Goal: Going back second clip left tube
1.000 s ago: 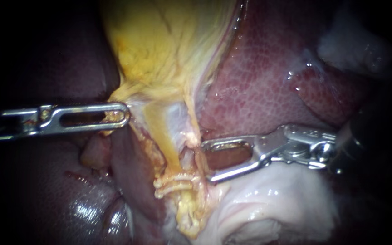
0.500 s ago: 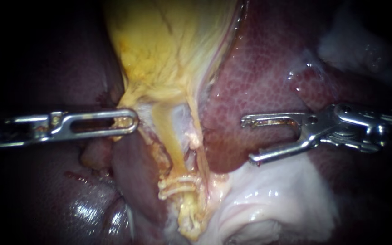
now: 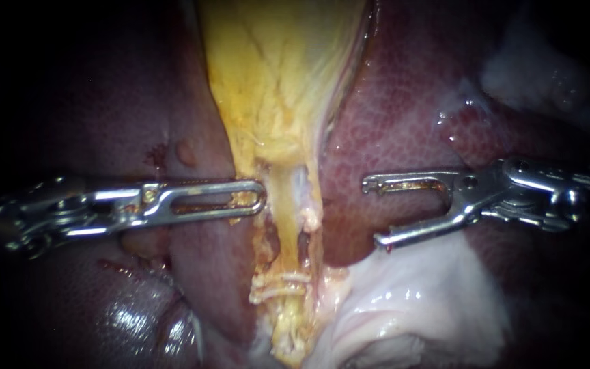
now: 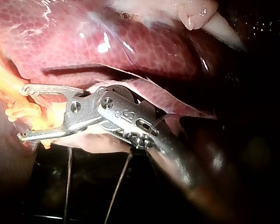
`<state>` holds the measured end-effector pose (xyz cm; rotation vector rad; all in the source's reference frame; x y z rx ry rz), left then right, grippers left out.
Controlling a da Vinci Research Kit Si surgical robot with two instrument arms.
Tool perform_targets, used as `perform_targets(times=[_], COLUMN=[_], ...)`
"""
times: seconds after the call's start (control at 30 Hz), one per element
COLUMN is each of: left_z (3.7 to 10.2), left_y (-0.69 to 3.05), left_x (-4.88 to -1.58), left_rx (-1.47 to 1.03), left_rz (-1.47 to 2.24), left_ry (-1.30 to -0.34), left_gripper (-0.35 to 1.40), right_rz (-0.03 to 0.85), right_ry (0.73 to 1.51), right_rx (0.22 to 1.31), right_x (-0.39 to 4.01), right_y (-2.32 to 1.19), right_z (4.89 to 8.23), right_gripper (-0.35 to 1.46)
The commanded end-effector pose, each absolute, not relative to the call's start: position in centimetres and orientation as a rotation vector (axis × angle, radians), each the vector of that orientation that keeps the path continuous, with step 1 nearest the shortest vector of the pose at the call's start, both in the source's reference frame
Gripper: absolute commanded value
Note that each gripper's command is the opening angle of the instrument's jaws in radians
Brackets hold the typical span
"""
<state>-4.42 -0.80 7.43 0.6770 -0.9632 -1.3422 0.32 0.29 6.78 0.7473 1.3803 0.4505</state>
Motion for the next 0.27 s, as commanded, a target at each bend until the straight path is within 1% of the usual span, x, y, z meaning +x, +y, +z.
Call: perform_targets(times=[0.03, 0.27], left_z=[7.43, 7.43], left_y=[-0.80, -0.79], left_x=[-4.42, -4.40], left_rx=[0.678, 0.680], left_rz=[-1.342, -1.341], left_ry=[-0.963, -0.963], left_gripper=[-0.35, -0.35], right_rz=[0.450, 0.451], right_ry=[1.381, 1.381], right_rx=[0.747, 0.747], right_x=[0.32, 0.33], right_y=[0.30, 0.30], right_z=[6.77, 6.76], right_gripper=[0.60, 0.60])
